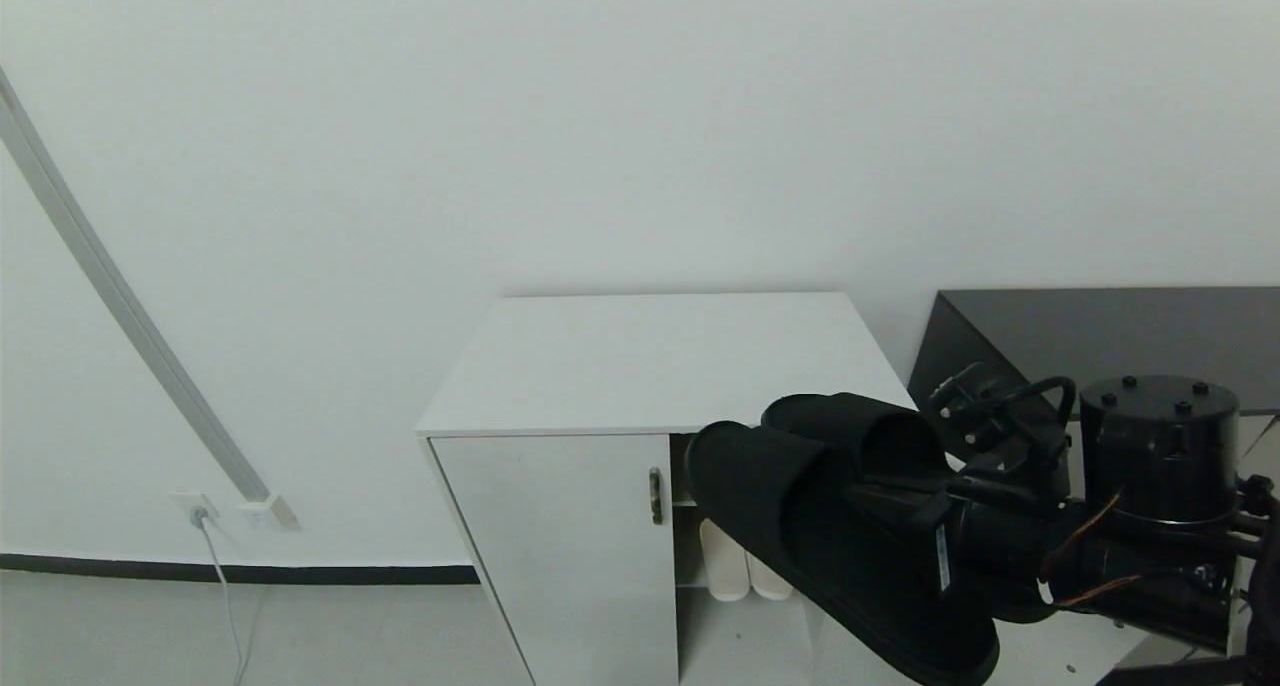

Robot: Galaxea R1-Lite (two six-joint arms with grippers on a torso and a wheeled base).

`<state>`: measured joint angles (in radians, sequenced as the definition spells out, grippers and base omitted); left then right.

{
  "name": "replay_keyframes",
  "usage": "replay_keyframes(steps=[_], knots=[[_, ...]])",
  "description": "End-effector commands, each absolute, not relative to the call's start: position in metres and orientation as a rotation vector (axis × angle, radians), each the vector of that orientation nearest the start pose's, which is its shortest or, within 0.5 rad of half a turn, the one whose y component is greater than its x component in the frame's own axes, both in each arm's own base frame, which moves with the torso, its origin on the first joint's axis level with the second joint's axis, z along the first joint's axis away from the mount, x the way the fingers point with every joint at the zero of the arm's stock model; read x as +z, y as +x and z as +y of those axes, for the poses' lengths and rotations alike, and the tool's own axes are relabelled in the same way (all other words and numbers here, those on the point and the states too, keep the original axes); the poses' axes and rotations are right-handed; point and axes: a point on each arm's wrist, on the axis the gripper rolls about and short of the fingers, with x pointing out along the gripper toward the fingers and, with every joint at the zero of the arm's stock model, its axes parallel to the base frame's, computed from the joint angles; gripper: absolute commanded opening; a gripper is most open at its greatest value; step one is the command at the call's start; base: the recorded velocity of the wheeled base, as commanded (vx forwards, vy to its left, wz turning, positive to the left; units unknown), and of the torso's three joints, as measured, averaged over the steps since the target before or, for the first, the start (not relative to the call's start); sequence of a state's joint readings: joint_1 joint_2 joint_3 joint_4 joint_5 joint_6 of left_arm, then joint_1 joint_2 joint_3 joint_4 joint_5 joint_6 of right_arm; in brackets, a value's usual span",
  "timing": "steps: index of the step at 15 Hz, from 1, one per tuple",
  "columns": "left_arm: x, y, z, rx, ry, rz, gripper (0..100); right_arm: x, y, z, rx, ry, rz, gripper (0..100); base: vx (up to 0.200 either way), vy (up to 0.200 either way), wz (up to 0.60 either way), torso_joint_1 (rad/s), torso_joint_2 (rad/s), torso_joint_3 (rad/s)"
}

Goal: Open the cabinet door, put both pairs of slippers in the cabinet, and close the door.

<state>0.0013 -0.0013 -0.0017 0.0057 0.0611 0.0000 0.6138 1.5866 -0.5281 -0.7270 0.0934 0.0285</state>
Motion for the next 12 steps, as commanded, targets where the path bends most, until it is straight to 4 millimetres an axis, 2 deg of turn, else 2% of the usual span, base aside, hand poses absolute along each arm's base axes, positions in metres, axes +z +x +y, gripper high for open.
replay_keyframes(steps=[1,4,8,12], knots=[[0.075,-0.023,0.001,0.063,0.0,0.005,0,0.154,0.199,0.148,0.715,-0.061,0.324,0,0.0,0.0,0.0,0.0,0.0,0.0],[0.075,-0.023,0.001,0.063,0.0,0.005,0,0.156,0.188,0.144,0.729,-0.061,0.315,0,0.0,0.0,0.0,0.0,0.0,0.0],[0.075,-0.023,0.001,0.063,0.0,0.005,0,0.155,0.185,0.142,0.723,-0.063,0.319,0,0.0,0.0,0.0,-0.012,0.02,0.018],[0.075,-0.023,0.001,0.063,0.0,0.005,0,0.155,0.184,0.143,0.724,-0.064,0.319,0,0.0,0.0,0.0,-0.144,0.34,0.19]])
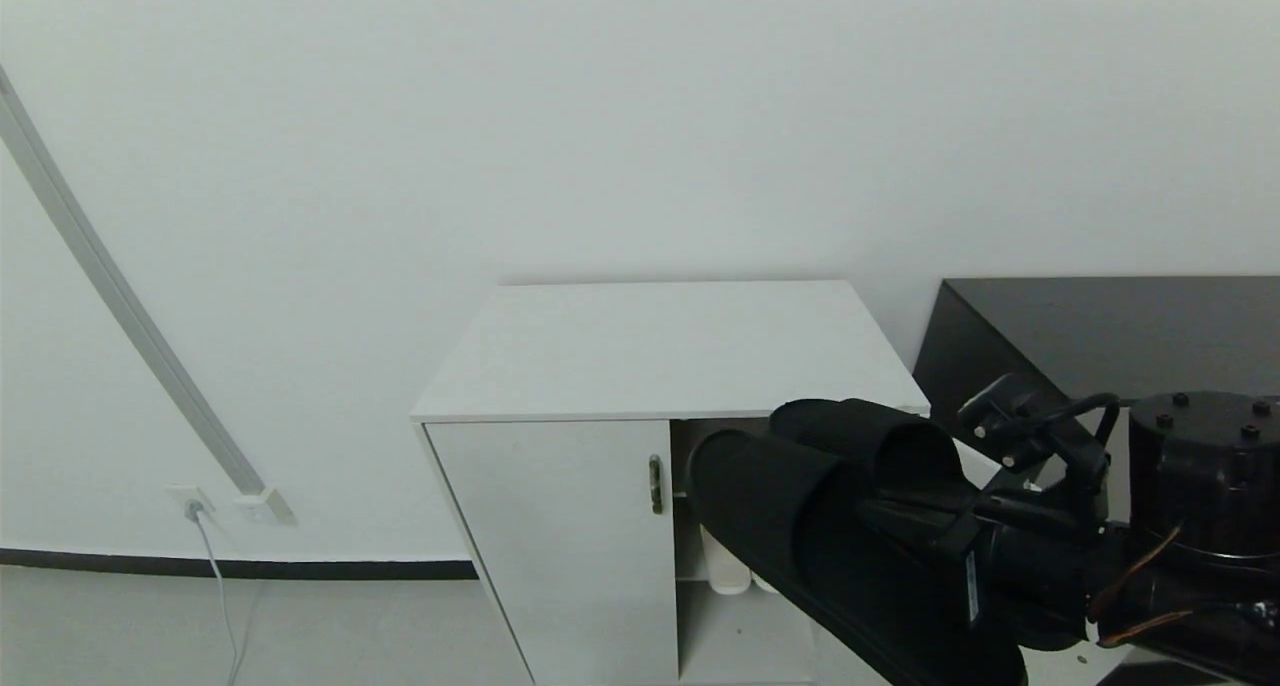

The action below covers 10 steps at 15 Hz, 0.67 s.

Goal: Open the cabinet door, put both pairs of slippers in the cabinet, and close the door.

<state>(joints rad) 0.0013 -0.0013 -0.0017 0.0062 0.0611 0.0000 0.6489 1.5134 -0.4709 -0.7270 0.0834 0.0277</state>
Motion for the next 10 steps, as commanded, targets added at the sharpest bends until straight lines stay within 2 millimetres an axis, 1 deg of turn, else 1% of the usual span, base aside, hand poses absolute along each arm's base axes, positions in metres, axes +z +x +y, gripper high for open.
replay_keyframes(steps=[1,3,7,8,10], knots=[[0.0753,-0.023,0.0013,0.063,0.0,0.005,0,0.1551,0.1843,0.143,0.726,-0.065,0.318,0,0.0,0.0,0.0,-0.168,0.38,0.207],[0.0753,-0.023,0.0013,0.061,0.002,0.005,0,0.1551,0.184,0.1442,0.73,-0.066,0.318,0,0.0,0.0,0.0,-0.185,0.43,0.244],[0.0753,-0.023,0.0013,0.063,0.0,0.005,0,0.1544,0.1839,0.145,0.733,-0.068,0.321,0,-0.2,0.0,0.0,-0.222,0.54,0.31],[0.0753,-0.023,0.0013,0.063,0.0,0.005,0,0.1544,0.1839,0.145,0.733,-0.066,0.322,0,0.0,0.0,0.0,-0.203,0.44,0.271],[0.0753,-0.023,0.0013,0.063,0.0,0.005,0,0.1541,0.1841,0.1452,0.733,-0.068,0.323,0,0.0,0.0,0.0,-0.1,0.19,0.12]])
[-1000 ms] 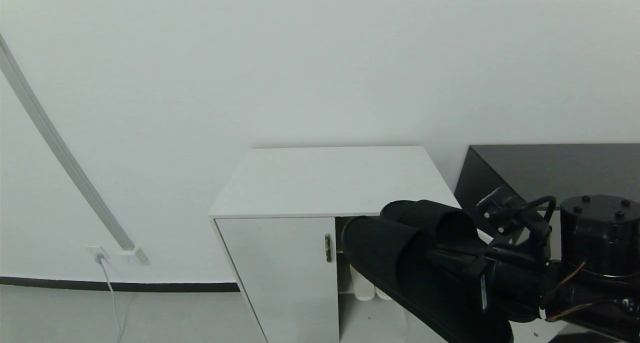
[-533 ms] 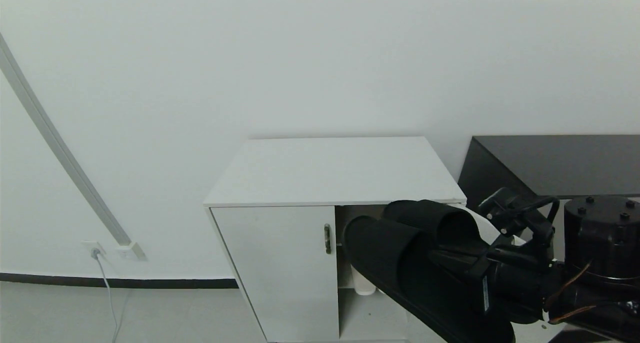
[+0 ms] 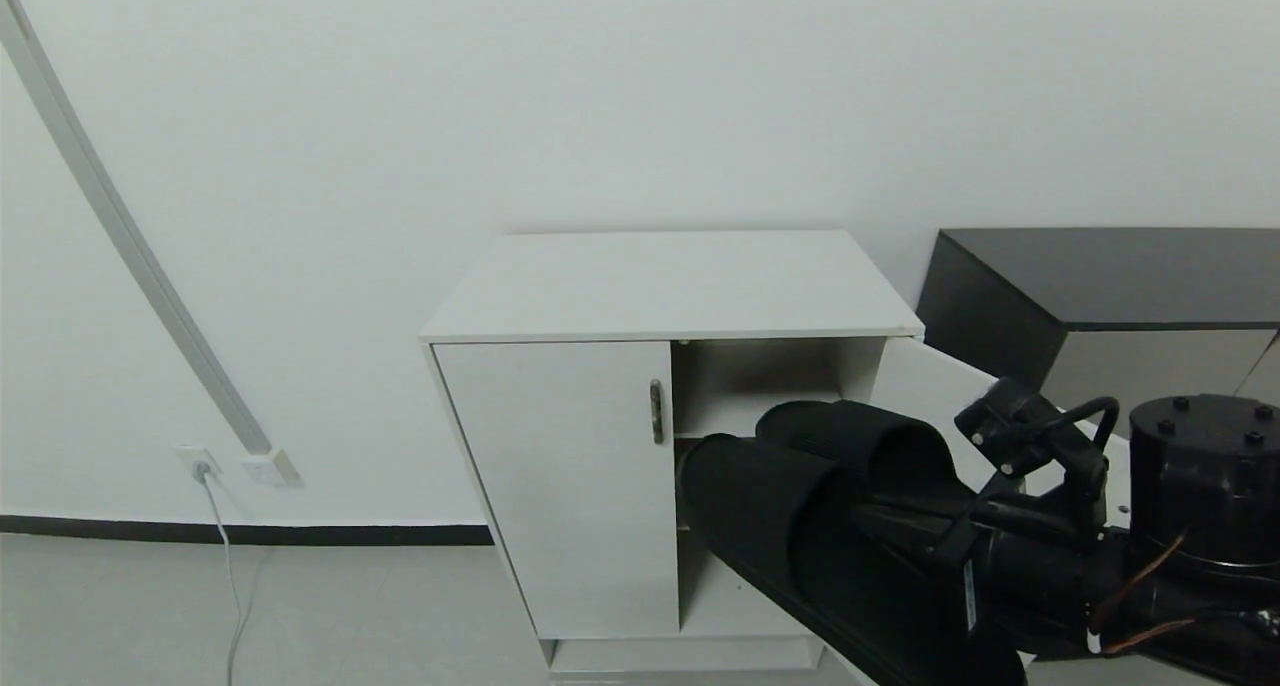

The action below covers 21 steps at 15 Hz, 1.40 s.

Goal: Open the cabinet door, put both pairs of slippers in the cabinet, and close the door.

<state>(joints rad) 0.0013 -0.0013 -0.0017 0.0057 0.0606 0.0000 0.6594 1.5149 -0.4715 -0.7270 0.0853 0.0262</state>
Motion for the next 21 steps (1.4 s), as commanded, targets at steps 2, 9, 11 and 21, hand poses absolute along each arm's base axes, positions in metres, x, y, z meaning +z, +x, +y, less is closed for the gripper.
replay_keyframes(steps=[2,9,11,21], knots=[[0.0753,-0.023,0.0013,0.063,0.0,0.005,0,0.1533,0.1841,0.1452,0.733,-0.069,0.326,0,0.0,0.0,0.0,-0.022,0.07,0.044],[0.0753,-0.023,0.0014,0.064,0.0,0.005,0,0.1517,0.1842,0.1457,0.739,-0.089,0.326,0,0.0,0.0,0.0,-0.046,0.12,0.068],[0.0753,-0.023,0.0014,0.064,0.0,0.005,0,0.1517,0.1842,0.1457,0.739,-0.089,0.326,0,0.0,0.0,0.0,-0.181,0.48,0.29],[0.0753,-0.023,0.0014,0.064,0.0,0.005,0,0.149,0.186,0.1472,0.74,-0.091,0.337,0,0.0,0.0,0.0,-0.163,0.49,0.321]])
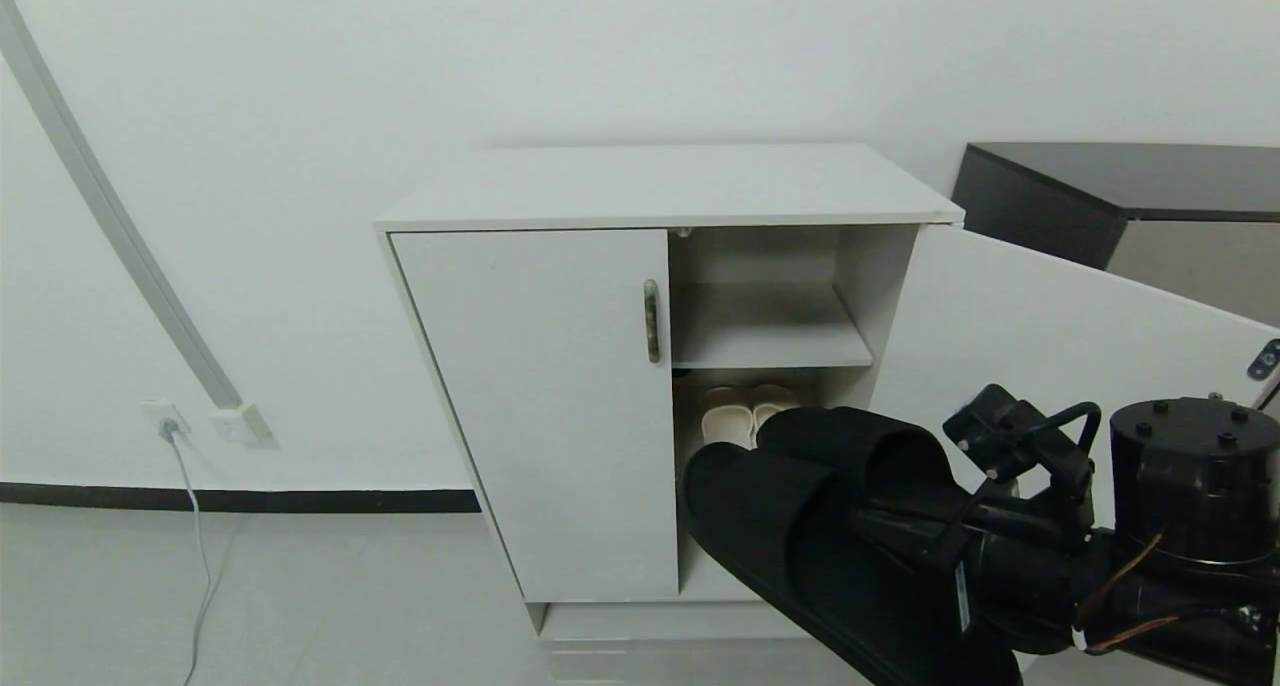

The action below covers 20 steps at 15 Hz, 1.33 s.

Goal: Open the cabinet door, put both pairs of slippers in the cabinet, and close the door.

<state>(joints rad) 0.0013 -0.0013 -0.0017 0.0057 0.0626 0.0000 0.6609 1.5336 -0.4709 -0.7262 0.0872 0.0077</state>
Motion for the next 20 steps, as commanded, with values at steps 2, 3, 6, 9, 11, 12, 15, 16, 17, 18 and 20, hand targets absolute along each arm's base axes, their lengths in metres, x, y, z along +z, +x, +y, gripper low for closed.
replay_keyframes(steps=[2,3,6,9,11,12,15,16,17,18,20], knots=[[0.075,-0.023,0.001,0.063,0.0,0.005,0,0.148,0.187,0.148,0.739,-0.091,0.341,0,0.0,0.0,0.0,-0.122,0.46,0.344],[0.075,-0.023,0.001,0.063,0.0,0.005,0,0.148,0.188,0.149,0.739,-0.091,0.341,0,0.0,0.0,0.0,-0.115,0.46,0.349],[0.075,-0.023,0.001,0.063,0.0,0.005,0,0.146,0.193,0.152,0.73,-0.086,0.321,0,0.0,0.0,0.0,-0.082,0.44,0.359],[0.075,-0.023,0.001,0.063,0.0,0.005,0,0.143,0.198,0.155,0.703,-0.086,0.304,0,0.0,0.0,0.0,-0.038,0.44,0.4],[0.075,-0.023,0.001,0.063,0.0,0.005,0,0.142,0.199,0.156,0.703,-0.084,0.299,0,0.0,0.0,0.0,-0.002,0.33,0.312],[0.075,-0.023,0.001,0.063,0.0,0.005,0,0.142,0.199,0.156,0.703,-0.084,0.299,0,0.0,0.0,0.0,0.0,0.0,0.0],[0.075,-0.023,0.001,0.063,0.0,0.005,0,0.142,0.199,0.156,0.703,-0.084,0.298,0,0.0,0.0,0.0,0.0,0.0,0.0],[0.075,-0.023,0.001,0.063,0.0,0.005,0,0.142,0.199,0.156,0.703,-0.084,0.298,0,0.0,0.0,0.0,0.0,0.0,0.0],[0.075,-0.023,0.001,0.063,0.0,0.005,0,0.142,0.199,0.156,0.703,-0.084,0.298,0,0.0,0.0,0.0,0.0,0.0,0.0],[0.075,-0.023,0.001,0.063,0.0,0.005,0,0.142,0.199,0.156,0.704,-0.085,0.297,0,0.0,0.0,0.0,0.007,0.21,0.198],[0.075,-0.023,0.001,0.063,0.0,0.005,0,0.141,0.199,0.156,0.703,-0.086,0.3,0,0.0,0.0,0.0,0.002,0.12,0.088]])
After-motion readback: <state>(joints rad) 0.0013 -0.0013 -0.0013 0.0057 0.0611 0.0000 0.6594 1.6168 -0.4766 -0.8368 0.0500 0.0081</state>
